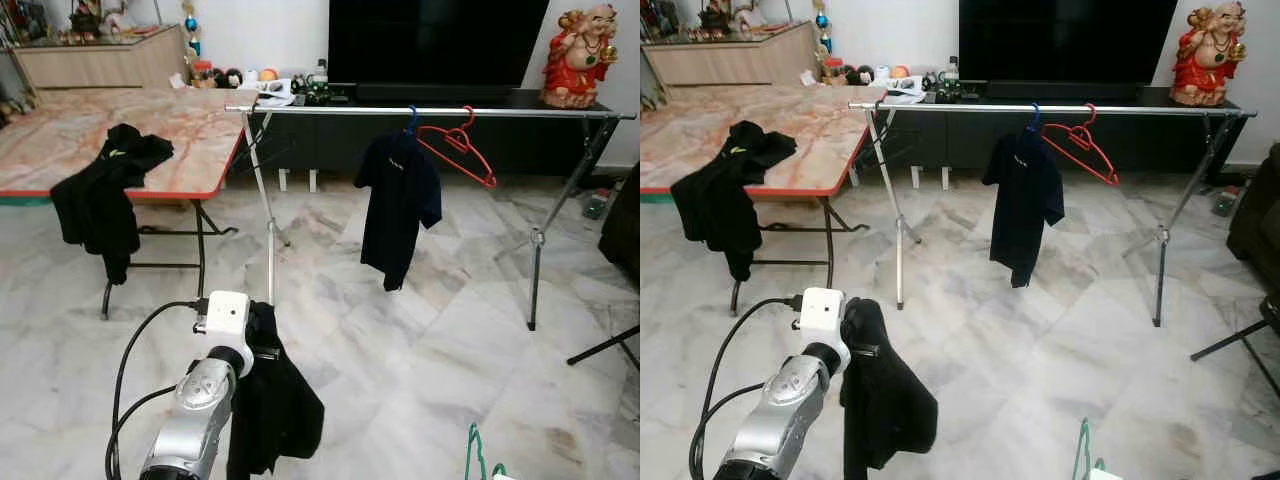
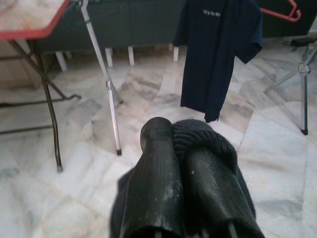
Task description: Hang hanger
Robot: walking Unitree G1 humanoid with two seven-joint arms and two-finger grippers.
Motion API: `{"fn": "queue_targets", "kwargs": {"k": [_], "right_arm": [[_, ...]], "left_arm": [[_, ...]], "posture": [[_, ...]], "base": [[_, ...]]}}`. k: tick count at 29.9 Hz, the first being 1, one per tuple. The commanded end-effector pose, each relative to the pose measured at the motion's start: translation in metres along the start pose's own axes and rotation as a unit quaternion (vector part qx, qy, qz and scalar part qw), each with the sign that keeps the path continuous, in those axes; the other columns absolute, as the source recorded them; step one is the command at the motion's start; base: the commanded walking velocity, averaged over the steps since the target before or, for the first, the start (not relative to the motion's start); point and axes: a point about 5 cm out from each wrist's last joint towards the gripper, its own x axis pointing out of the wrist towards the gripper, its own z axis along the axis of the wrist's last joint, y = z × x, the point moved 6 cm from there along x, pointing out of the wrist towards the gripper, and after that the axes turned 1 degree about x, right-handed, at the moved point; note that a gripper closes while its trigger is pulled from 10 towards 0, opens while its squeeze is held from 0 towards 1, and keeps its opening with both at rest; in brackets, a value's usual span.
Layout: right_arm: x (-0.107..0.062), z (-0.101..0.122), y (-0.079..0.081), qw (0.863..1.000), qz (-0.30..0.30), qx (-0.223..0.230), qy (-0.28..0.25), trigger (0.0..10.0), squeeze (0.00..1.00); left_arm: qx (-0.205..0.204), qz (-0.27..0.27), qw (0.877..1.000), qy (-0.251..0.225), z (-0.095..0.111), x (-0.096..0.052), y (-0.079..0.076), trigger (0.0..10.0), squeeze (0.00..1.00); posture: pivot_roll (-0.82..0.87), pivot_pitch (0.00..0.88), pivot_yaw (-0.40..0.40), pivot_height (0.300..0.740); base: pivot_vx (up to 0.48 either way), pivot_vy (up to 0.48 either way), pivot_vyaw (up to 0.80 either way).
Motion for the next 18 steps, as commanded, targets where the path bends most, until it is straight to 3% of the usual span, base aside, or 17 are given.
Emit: {"fn": "queue_targets", "kwargs": {"k": [1,9,18], "right_arm": [[0.0,-0.004,0.004,1.0,0.002,0.006,0.008,10.0,0.0],[0.0,-0.002,0.005,1.0,0.001,0.004,0.006,10.0,0.0],[0.0,0.0,0.003,1.0,0.0,-0.007,0.002,10.0,0.0]], "left_arm": [[0.006,0.002,1.0,-0.003,0.005,0.002,0.004,10.0,0.0],[-0.001,-0.013,1.0,-0.001,0.002,0.002,-0.006,10.0,0.0],[-0.001,-0.011,1.0,-0.003,0.002,0.002,-0.004,10.0,0.0]], "posture": [[0.03,0.0,0.047,0.74],[0.03,0.0,0.039,0.74],[0.05,0.0,0.021,0.74]], "base": [[0.0,0.48,0.0],[0.0,0.48,0.0],[0.0,0.48,0.0]]}}
